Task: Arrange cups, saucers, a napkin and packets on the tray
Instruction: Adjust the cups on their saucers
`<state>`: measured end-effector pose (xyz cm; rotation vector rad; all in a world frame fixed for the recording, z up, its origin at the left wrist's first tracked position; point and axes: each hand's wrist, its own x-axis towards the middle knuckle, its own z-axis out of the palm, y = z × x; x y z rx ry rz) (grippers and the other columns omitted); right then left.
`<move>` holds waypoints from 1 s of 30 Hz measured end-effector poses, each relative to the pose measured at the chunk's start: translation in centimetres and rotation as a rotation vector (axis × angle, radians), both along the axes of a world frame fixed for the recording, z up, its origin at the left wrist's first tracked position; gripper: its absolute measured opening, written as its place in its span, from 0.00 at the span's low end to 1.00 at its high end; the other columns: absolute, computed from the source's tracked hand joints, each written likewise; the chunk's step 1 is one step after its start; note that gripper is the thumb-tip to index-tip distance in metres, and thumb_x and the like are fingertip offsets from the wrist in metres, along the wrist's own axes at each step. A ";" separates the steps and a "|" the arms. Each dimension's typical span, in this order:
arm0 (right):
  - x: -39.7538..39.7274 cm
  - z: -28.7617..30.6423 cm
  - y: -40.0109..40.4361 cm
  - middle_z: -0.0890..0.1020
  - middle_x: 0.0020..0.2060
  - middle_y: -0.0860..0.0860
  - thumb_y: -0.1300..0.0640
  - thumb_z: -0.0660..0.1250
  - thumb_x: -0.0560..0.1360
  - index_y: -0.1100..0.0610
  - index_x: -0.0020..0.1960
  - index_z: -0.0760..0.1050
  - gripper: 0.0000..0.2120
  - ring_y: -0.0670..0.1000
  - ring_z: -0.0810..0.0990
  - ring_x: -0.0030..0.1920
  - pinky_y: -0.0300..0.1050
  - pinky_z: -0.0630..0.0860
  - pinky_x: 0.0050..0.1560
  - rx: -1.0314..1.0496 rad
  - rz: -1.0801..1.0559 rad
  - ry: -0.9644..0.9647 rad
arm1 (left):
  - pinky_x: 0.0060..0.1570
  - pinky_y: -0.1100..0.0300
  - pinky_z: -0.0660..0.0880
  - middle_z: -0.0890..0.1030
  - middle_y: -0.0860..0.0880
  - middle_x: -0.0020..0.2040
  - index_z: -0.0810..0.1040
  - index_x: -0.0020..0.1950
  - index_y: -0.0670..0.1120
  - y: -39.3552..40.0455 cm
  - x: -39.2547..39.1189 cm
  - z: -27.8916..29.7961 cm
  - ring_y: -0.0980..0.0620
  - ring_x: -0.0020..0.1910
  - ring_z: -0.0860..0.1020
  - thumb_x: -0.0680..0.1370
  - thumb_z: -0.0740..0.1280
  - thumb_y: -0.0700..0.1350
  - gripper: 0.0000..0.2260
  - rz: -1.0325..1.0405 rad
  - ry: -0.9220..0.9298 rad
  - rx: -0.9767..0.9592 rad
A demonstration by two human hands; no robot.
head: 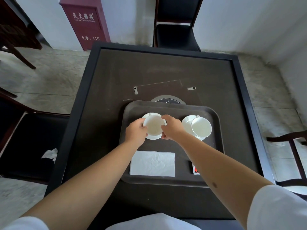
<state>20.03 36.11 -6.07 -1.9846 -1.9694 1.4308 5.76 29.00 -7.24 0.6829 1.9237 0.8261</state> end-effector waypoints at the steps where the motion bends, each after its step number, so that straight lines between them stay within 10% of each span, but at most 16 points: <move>1: 0.1 -0.2 -0.2 0.82 0.45 0.58 0.63 0.57 0.77 0.50 0.67 0.71 0.21 0.51 0.83 0.28 0.43 0.81 0.31 -0.014 -0.027 0.037 | 0.40 0.51 0.82 0.82 0.49 0.49 0.81 0.58 0.54 0.0 0.0 -0.1 0.45 0.45 0.82 0.76 0.60 0.37 0.18 -0.031 0.010 0.001; 13: 0.7 -1.9 -1.2 0.83 0.32 0.53 0.54 0.60 0.81 0.54 0.57 0.79 0.10 0.50 0.84 0.32 0.41 0.79 0.32 -0.126 -0.381 0.312 | 0.34 0.62 0.78 0.81 0.50 0.56 0.78 0.65 0.57 0.1 -0.3 -0.8 0.52 0.41 0.84 0.81 0.61 0.41 0.17 -0.049 -0.065 0.048; 30: 0.4 -2.4 -2.2 0.83 0.39 0.56 0.54 0.58 0.81 0.53 0.57 0.76 0.10 0.49 0.82 0.31 0.38 0.77 0.30 -0.067 -0.417 0.314 | 0.40 0.59 0.81 0.79 0.47 0.60 0.74 0.63 0.54 0.0 -0.1 -2.2 0.46 0.49 0.83 0.82 0.62 0.41 0.12 0.016 -0.129 0.080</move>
